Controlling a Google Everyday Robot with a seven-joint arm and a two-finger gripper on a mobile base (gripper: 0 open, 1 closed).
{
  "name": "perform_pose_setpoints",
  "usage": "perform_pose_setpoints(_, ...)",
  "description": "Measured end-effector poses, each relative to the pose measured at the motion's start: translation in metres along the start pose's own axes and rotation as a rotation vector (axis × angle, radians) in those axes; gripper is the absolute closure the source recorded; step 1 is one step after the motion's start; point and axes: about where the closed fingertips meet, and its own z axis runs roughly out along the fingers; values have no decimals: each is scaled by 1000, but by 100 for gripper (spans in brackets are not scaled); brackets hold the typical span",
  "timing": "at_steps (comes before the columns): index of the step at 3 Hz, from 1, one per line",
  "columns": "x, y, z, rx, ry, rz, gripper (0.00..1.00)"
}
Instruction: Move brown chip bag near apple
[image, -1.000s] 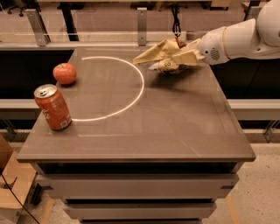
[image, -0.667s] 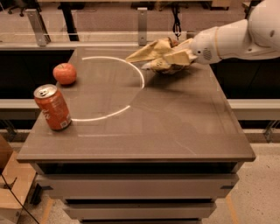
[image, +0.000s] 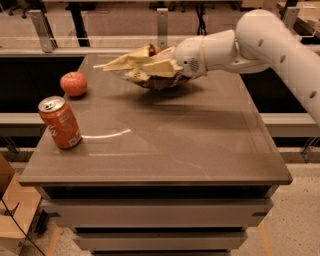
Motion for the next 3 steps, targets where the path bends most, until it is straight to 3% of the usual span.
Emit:
perform_pose_setpoints(1,-13,25,50,-112,-78,9,82)
perform_pose_setpoints(2,-8,38,82,-169,-106,43,60)
perform_pose_setpoints(3,3,42,95,-171,-106,70,37)
